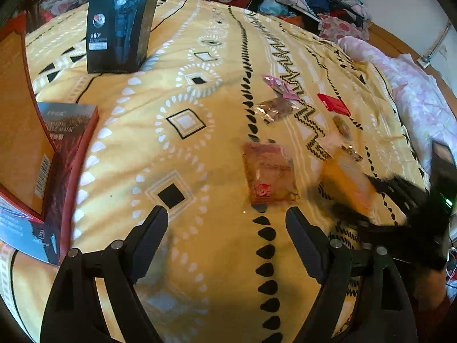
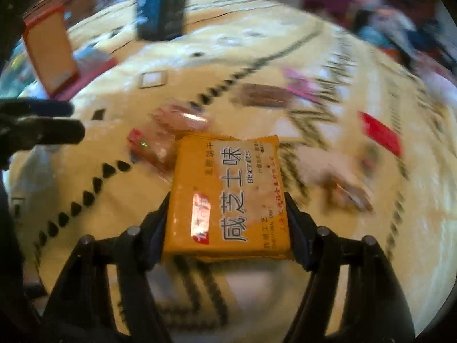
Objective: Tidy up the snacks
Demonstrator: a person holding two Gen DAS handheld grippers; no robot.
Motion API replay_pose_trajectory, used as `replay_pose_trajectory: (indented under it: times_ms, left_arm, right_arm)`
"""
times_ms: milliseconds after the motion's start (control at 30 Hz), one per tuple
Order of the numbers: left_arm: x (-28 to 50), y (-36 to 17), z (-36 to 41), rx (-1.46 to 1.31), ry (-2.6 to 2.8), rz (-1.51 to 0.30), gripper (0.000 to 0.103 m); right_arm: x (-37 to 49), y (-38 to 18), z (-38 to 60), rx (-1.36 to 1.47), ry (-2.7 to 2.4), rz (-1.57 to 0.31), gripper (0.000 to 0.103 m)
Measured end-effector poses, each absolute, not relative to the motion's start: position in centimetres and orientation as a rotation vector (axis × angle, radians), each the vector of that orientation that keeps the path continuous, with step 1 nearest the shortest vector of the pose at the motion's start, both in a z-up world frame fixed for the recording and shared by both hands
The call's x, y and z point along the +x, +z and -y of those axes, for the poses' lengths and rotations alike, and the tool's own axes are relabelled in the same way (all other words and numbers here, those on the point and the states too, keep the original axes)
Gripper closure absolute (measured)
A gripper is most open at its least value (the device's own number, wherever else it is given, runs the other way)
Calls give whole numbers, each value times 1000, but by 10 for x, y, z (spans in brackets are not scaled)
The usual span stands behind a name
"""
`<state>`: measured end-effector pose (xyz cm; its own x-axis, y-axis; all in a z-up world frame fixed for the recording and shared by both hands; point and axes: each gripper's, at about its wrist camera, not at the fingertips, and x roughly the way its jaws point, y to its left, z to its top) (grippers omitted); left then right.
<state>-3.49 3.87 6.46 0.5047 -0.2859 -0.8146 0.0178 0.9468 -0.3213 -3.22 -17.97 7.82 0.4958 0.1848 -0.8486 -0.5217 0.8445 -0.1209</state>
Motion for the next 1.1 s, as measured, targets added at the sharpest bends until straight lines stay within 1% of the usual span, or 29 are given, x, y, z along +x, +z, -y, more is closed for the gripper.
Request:
replay_pose_trajectory:
  times_ms: [100, 267, 367, 400, 433, 567, 700, 833, 1100]
  left_arm:
    - [-27, 60, -31, -293, -209, -1029, 16]
    - [-2, 49, 5, -213, -266, -1038, 15]
    - [16, 37, 26, -150, -249, -1044, 15]
    - [21, 33, 30, -136, -236, -1044, 15]
    - [26, 29, 36, -116, -219, -1042, 15]
    - [32, 16, 50, -17, -162, -1017, 15]
    - [28, 11, 57, 51, -143, -976, 15]
    - [27, 11, 56, 63, -139, -964, 17]
    - [26, 11, 55, 56, -143, -965, 16]
  right_arm:
    - [-44, 68, 219, -193, 374, -1002, 32]
    - [-57, 47, 237, -125, 308, -1023, 31]
    - [-56, 49, 233, -104, 292, -1007, 27]
    - [-56, 48, 233, -91, 292, -1006, 23]
    - [-55, 46, 232, -81, 292, -1008, 22]
    - [-53, 47, 231, -62, 289, -999, 22]
    - [-55, 46, 239, -46, 277, -1003, 28]
    - [-55, 42, 239, -40, 277, -1004, 28]
    - [-54, 41, 236, -45, 259, -1014, 27]
